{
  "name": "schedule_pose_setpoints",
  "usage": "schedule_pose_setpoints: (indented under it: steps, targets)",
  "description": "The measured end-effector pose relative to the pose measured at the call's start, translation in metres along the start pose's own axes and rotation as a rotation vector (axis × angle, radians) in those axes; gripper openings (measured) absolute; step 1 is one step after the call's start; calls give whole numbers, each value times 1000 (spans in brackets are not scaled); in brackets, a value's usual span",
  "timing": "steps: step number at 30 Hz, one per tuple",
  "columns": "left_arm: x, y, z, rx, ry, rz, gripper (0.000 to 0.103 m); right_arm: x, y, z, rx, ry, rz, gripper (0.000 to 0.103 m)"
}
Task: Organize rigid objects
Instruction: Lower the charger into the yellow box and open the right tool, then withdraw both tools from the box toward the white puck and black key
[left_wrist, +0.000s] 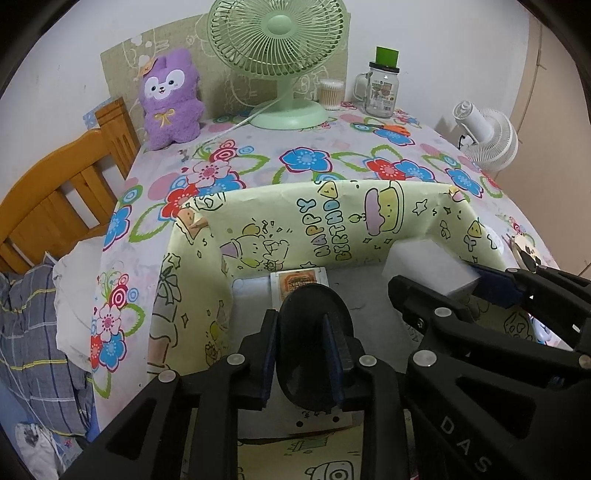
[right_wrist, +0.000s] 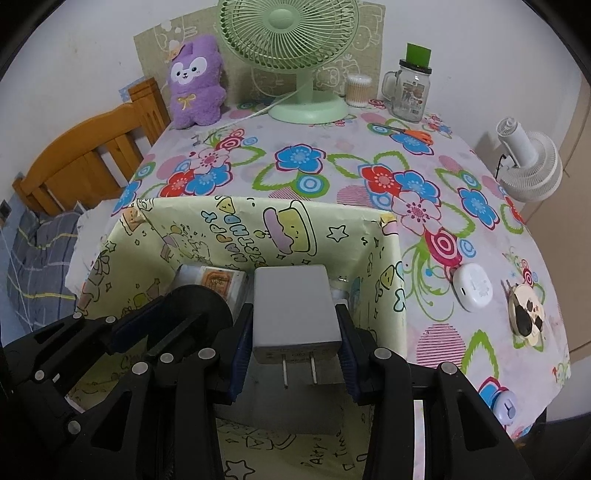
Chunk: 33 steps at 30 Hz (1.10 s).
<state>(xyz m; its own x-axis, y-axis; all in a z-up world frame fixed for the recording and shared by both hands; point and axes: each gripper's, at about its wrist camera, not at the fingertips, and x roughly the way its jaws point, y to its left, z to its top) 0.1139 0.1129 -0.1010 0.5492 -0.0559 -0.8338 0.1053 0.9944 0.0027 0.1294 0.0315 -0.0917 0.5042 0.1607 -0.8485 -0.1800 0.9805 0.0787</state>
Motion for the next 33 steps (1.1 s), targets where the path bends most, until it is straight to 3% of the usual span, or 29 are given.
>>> schedule_pose_setpoints:
  steps: [5,8,10,12,17,33]
  targets:
    - [-2,-1,1,-13,6,1,32,-4,0,1,-13,-1,-22,48]
    - [-8,-3,1,-26,-2,-38,48,-11,-2,1,-16,-17,-22,52]
    - [-15,-6,1,-35,-14,-49,64,-17,-5,0,-1,-28,3,60]
    - [-22,-9,1,-30,-39,-39,70,-22,-8,0,18,-36,3,67]
    - [-32,-13,0,-36,-46,-55,72,-35,-10,-3,21,-56,25,68]
    - [-60,-49,3,27,-104,-1,78,-70,-37,-10,49,-108,3,78]
